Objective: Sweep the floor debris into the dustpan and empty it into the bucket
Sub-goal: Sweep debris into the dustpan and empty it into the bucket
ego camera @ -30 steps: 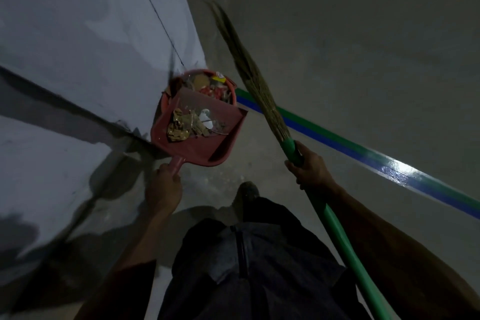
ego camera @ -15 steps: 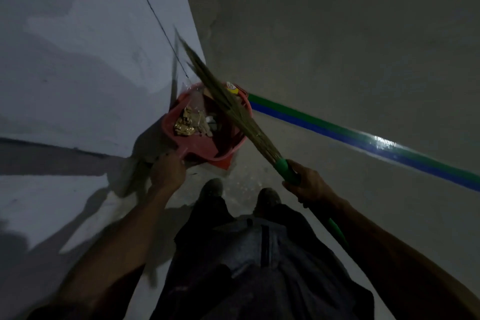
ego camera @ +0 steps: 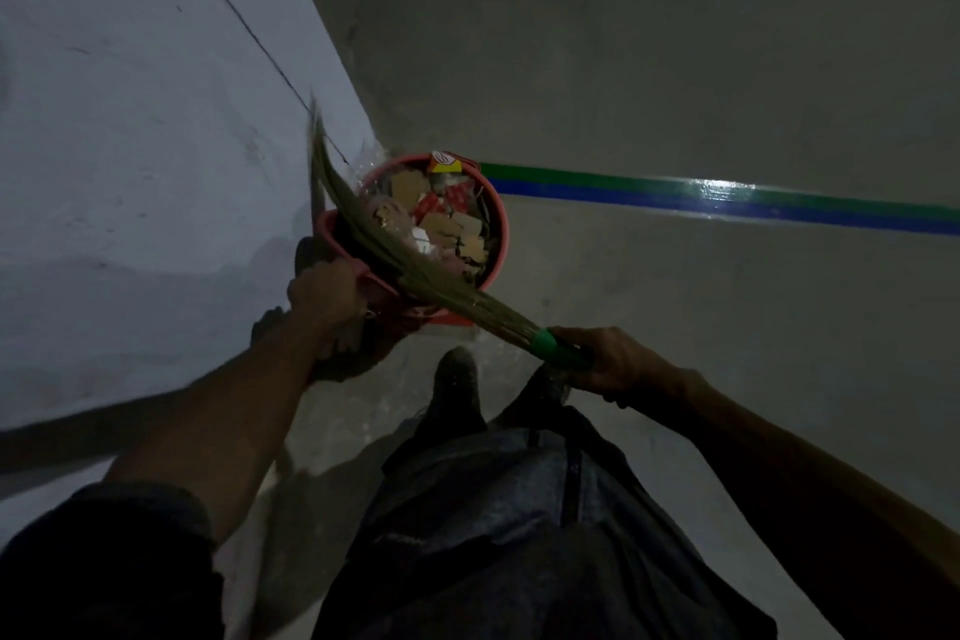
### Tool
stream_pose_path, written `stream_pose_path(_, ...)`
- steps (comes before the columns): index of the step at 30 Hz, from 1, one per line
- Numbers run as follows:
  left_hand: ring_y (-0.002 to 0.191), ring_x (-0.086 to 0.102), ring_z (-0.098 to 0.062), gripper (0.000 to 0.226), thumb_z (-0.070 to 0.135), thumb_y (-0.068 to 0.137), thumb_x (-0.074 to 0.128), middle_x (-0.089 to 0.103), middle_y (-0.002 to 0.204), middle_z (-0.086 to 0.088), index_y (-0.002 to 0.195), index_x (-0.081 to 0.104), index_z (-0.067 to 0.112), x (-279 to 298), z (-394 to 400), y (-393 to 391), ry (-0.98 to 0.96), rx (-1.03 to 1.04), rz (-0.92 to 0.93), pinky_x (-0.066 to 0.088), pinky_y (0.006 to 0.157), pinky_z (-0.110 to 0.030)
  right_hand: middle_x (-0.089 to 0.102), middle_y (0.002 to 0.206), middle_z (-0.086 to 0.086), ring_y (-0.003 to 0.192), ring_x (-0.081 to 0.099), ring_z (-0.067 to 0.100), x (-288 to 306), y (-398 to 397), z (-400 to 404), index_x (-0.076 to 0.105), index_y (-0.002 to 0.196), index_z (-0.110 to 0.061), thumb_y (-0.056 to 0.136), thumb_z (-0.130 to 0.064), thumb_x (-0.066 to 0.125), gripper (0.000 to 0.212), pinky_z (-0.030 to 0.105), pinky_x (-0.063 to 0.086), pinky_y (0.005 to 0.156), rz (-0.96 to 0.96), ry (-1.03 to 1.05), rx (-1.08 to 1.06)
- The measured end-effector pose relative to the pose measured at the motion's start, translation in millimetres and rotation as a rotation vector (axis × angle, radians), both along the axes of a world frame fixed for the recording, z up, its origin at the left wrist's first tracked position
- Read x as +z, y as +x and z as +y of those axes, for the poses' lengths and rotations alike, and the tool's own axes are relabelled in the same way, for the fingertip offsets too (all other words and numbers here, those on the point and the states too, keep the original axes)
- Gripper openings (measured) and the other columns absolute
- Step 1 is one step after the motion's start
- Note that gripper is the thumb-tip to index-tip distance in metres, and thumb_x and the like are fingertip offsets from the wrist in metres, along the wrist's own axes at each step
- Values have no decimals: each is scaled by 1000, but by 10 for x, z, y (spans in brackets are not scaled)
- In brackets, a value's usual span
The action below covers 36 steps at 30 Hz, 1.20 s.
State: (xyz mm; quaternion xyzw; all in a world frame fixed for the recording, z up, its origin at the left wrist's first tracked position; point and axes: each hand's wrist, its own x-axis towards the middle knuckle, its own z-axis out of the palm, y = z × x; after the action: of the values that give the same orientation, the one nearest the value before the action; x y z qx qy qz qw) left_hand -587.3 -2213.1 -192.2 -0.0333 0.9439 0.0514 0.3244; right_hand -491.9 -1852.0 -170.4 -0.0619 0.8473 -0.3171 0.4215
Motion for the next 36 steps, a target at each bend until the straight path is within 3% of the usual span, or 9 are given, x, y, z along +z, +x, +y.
stream_pose_path(2,95,61,-37,18,19,92,57,62,102,-18,101,58,3,-1,-1,-41,-11,-32,2,46,76,-39,71,91,6,43,56,-8,1,-8,-13,46,145,-17,90,-20,69,60,4,38,43,-4,9,38)
stream_pose_path(5,97,60,-40,22,18,93,55,60,107,-23,105,58,0,-28,2,-44,0,-85,60,45,76,-41,70,114,12,70,58,-13,3,-30,-56,45,147,-16,89,-20,70,62,1,37,50,35,45,81)
stream_pose_path(8,100,57,-43,27,18,95,52,55,113,-27,111,56,-4,-31,9,-26,-21,-113,76,44,77,-43,65,126,10,91,66,22,-1,-48,-107,41,149,-19,91,-22,67,63,9,36,65,27,104,102)
stream_pose_path(13,102,56,-44,27,10,95,48,54,117,-28,116,56,-5,-9,-26,2,-76,-161,99,46,79,-47,62,129,12,102,65,32,-115,36,-188,37,151,-20,94,-23,63,62,20,37,66,-9,221,92)
stream_pose_path(16,100,57,-43,25,11,93,50,54,115,-27,112,57,-4,25,-49,36,-73,-159,96,46,77,-45,66,121,13,88,68,28,-169,132,-148,41,149,-21,93,-25,64,60,22,42,63,-11,239,13)
stream_pose_path(21,102,56,-42,29,15,92,53,53,117,-25,116,55,-3,42,-64,97,-124,-160,66,46,82,-44,70,95,9,38,59,10,-203,403,-7,44,144,-30,89,-30,69,60,19,44,36,-41,93,-252)
stream_pose_path(25,99,57,-41,23,10,92,54,56,113,-24,108,58,-5,48,-62,97,-100,-158,74,44,75,-41,70,113,12,74,68,19,-149,499,-101,45,146,-21,88,-27,71,64,6,40,61,33,49,-102)
stream_pose_path(28,100,56,-42,27,12,92,56,55,114,-25,111,57,-6,71,-47,131,-85,-169,97,44,73,-41,64,129,11,112,63,28,-186,492,-271,45,146,-16,87,-26,72,66,23,44,86,31,34,-31)
stream_pose_path(36,103,54,-42,25,7,93,49,52,117,-27,114,54,-6,123,-82,288,-76,-168,122,47,79,-47,66,118,12,102,65,26,-276,396,-351,48,143,-18,87,-23,72,61,21,39,78,-36,55,-242)
